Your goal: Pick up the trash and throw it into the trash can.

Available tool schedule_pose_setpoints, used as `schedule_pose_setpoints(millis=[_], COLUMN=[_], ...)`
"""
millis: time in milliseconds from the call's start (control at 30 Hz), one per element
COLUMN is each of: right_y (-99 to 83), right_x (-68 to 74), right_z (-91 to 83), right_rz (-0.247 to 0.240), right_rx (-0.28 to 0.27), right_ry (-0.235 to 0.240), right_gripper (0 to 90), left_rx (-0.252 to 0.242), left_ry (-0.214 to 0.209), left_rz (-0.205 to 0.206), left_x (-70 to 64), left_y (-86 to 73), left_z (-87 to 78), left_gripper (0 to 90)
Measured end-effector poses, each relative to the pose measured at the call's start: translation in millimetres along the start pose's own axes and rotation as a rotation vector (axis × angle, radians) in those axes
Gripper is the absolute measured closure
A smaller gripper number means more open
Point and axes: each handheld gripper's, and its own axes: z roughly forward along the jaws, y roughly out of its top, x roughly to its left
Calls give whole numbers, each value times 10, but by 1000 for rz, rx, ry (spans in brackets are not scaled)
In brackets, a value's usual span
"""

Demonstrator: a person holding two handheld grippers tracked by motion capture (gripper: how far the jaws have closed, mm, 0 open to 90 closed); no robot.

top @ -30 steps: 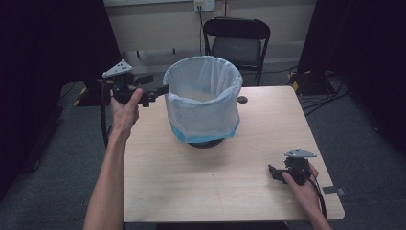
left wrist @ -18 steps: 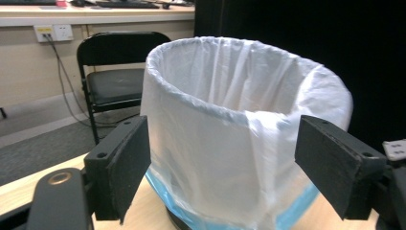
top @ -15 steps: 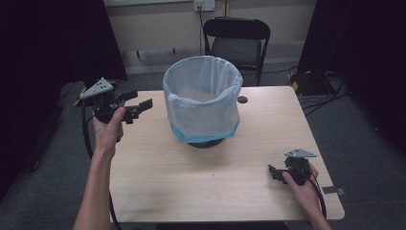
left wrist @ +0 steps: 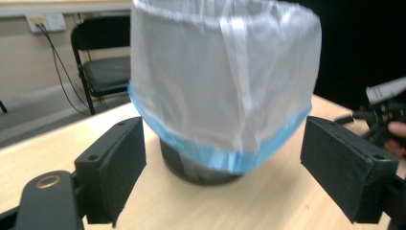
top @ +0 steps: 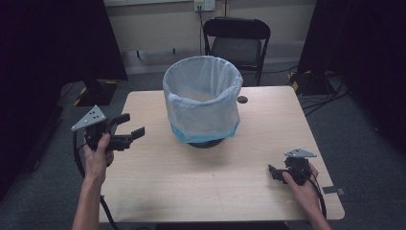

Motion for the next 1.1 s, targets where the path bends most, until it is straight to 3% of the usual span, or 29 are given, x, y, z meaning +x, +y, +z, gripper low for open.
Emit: schedule_pose_setpoints(millis=[167, 400, 633, 733, 1100], right_y=[0, 0, 0, 0, 0], right_x=[0, 0, 0, 0, 0], right_z=[0, 0, 0, 0, 0], right_rz=[0, 0, 0, 0, 0], right_rx=[0, 0, 0, 0, 0], right_ry=[0, 0, 0, 0, 0], right_gripper=[108, 108, 108, 108, 108], left_rx=[48, 151, 199, 234, 341], left_ry=[2, 64, 72, 94, 124], left_rz=[-12, 8, -56, -48, -107], left_x=[-7, -16, 9, 15, -3], left_y=[-223, -585, -941, -1051, -1500], left_z=[-1, 57, 88, 89, 217], left_gripper=[156, 157, 156, 156, 159])
